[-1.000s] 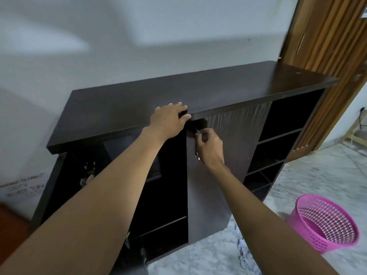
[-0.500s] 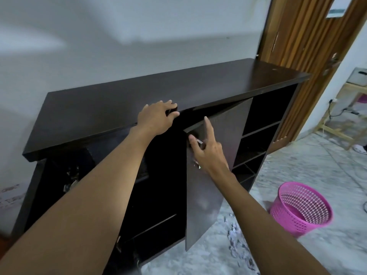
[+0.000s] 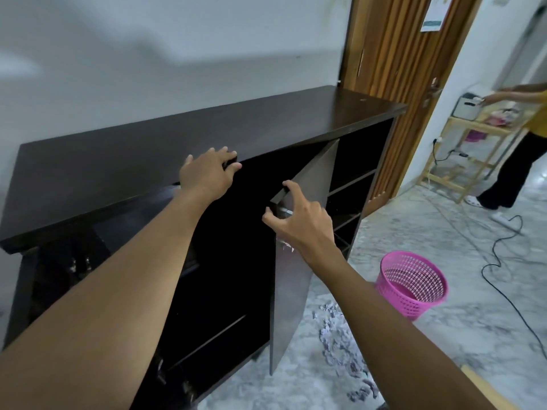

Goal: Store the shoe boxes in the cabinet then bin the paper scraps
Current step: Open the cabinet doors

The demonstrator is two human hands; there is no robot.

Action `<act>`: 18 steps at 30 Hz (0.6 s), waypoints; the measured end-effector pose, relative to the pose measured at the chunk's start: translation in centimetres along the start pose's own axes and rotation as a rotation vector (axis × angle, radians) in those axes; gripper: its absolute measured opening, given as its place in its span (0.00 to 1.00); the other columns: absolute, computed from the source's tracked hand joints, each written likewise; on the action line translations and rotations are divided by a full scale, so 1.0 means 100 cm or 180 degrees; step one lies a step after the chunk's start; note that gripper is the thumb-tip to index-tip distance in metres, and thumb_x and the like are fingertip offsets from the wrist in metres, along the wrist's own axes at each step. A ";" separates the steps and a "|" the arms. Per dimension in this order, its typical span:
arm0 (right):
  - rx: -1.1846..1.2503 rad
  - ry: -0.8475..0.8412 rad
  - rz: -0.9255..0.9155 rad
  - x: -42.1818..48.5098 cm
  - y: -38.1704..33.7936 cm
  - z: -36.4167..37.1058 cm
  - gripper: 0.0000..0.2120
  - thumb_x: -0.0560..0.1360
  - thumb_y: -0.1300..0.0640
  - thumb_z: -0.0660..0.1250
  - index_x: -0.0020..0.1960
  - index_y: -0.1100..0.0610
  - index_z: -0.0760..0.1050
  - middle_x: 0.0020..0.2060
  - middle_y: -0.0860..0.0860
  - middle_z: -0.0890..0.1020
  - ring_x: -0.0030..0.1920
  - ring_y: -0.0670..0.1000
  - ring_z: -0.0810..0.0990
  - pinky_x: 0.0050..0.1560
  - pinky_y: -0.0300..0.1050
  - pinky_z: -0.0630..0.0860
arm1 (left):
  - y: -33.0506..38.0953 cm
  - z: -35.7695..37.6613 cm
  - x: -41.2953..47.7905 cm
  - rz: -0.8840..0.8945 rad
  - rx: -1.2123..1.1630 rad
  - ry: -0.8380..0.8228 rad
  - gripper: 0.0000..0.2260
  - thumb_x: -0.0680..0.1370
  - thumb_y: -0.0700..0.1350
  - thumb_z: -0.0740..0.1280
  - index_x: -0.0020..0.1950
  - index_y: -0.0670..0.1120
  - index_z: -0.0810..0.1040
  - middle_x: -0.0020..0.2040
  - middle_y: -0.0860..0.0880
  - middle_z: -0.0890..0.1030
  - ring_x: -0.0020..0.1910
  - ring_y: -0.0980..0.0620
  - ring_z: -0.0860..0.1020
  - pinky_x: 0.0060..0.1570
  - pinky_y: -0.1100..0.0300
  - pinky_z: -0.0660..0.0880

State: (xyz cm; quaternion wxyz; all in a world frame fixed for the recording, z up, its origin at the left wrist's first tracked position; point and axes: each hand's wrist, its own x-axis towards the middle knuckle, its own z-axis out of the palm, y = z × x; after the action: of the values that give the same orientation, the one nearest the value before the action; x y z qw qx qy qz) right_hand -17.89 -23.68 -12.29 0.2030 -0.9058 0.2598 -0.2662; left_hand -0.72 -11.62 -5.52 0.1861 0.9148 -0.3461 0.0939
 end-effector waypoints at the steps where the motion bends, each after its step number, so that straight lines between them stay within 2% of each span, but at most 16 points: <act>1: -0.0068 0.0073 -0.0024 -0.003 0.000 -0.002 0.32 0.72 0.30 0.62 0.72 0.41 0.60 0.27 0.43 0.73 0.31 0.49 0.77 0.37 0.44 0.73 | 0.000 0.000 0.001 0.0007 -0.0016 -0.0022 0.19 0.82 0.59 0.56 0.72 0.58 0.69 0.76 0.55 0.65 0.75 0.50 0.63 0.75 0.45 0.52; 3: -0.0160 0.0207 -0.0032 -0.011 0.000 -0.007 0.32 0.72 0.31 0.62 0.72 0.42 0.63 0.30 0.44 0.76 0.33 0.51 0.78 0.37 0.44 0.70 | -0.001 -0.001 0.002 0.0009 -0.0029 -0.0076 0.20 0.82 0.59 0.56 0.73 0.58 0.69 0.76 0.55 0.65 0.76 0.50 0.62 0.75 0.45 0.51; 5: -0.0261 0.0387 -0.0056 -0.019 0.002 -0.013 0.31 0.72 0.32 0.62 0.72 0.44 0.67 0.41 0.48 0.80 0.40 0.53 0.81 0.38 0.45 0.71 | 0.000 -0.001 0.001 0.0009 -0.0011 -0.0064 0.20 0.82 0.58 0.56 0.73 0.57 0.69 0.76 0.54 0.65 0.76 0.50 0.62 0.75 0.45 0.51; 7: -0.0170 0.0543 -0.0173 -0.028 0.012 -0.021 0.30 0.73 0.35 0.64 0.71 0.46 0.70 0.53 0.49 0.78 0.46 0.52 0.81 0.39 0.44 0.73 | 0.001 -0.002 0.001 0.0021 -0.0002 -0.0043 0.20 0.82 0.58 0.56 0.73 0.57 0.69 0.76 0.54 0.66 0.75 0.48 0.63 0.75 0.45 0.52; 9: 0.0110 0.0673 -0.0389 -0.037 0.029 -0.030 0.28 0.73 0.39 0.66 0.70 0.50 0.74 0.59 0.49 0.76 0.51 0.50 0.80 0.41 0.44 0.76 | 0.004 -0.004 0.001 -0.0021 -0.0010 -0.0106 0.20 0.82 0.57 0.57 0.73 0.56 0.69 0.76 0.54 0.65 0.74 0.47 0.64 0.75 0.46 0.52; 13: 0.0072 0.1039 -0.0397 -0.054 0.063 -0.054 0.22 0.74 0.53 0.70 0.67 0.55 0.76 0.63 0.48 0.78 0.60 0.46 0.78 0.50 0.36 0.75 | 0.015 -0.004 0.000 -0.0002 0.0212 -0.0078 0.20 0.82 0.55 0.57 0.74 0.53 0.69 0.75 0.49 0.67 0.72 0.42 0.67 0.73 0.45 0.56; 15: -0.0105 0.1170 -0.0310 -0.060 0.077 -0.066 0.20 0.74 0.58 0.70 0.66 0.57 0.77 0.62 0.50 0.80 0.61 0.48 0.78 0.53 0.40 0.76 | 0.026 0.001 0.001 0.0106 0.0212 0.0027 0.20 0.83 0.52 0.57 0.73 0.49 0.70 0.73 0.45 0.70 0.70 0.39 0.68 0.70 0.44 0.59; 18: -0.0435 0.1239 -0.0135 -0.060 0.092 -0.087 0.18 0.76 0.63 0.67 0.65 0.62 0.77 0.61 0.54 0.80 0.62 0.54 0.78 0.57 0.47 0.78 | 0.047 0.010 0.011 0.0273 0.0086 -0.0009 0.20 0.83 0.51 0.55 0.73 0.47 0.70 0.74 0.45 0.69 0.71 0.39 0.67 0.70 0.46 0.59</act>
State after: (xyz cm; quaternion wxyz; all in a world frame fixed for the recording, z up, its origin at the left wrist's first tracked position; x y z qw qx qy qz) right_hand -30.64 -29.42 -12.48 0.0814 -0.8542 0.2925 -0.4221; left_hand -2.95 -15.93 -4.83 0.1690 0.9016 -0.3840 0.1052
